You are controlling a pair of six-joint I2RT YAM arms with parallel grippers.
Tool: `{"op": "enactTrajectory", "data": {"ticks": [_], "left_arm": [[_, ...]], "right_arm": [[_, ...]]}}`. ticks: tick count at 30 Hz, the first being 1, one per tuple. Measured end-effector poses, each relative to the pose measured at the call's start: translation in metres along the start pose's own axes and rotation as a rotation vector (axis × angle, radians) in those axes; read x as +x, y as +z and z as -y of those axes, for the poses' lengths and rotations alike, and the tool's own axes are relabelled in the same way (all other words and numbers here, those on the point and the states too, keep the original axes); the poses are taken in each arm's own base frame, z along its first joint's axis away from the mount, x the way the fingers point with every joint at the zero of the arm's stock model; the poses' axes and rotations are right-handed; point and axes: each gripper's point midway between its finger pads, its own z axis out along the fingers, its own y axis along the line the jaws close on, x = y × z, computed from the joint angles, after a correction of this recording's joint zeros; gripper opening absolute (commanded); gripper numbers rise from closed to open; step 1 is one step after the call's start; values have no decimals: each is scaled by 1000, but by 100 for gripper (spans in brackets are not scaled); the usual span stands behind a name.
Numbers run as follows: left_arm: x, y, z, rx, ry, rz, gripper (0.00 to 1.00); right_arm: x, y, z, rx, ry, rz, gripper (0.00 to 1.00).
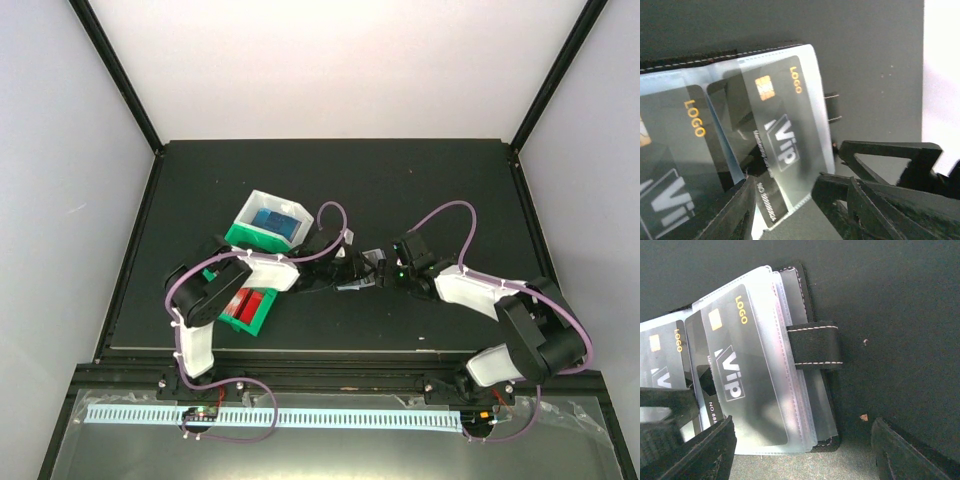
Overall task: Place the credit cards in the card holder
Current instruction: Insert the credit card into the card holder.
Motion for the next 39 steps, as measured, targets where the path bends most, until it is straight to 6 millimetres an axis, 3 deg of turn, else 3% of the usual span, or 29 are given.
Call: {"op": "enactTrajectory", "data": {"ticks": [5, 21, 28, 33, 39], "left_arm": [[-1, 8, -10, -48, -5, -10, 55], [-11, 18, -5, -36, 39, -5, 52], [-10, 15, -4, -32, 104, -16, 56], [-13, -8, 5, -67, 195, -9, 65], [-32, -59, 17, -154, 276, 95, 69]], "right_arm": [[0, 0, 0, 1, -1, -1, 73], [3, 1, -5, -31, -20, -11, 69], [-5, -9, 0, 1, -24, 35, 69], [-15, -18, 6, 48, -52, 84, 69], [-26, -14, 6, 89, -98, 79, 68]]}}
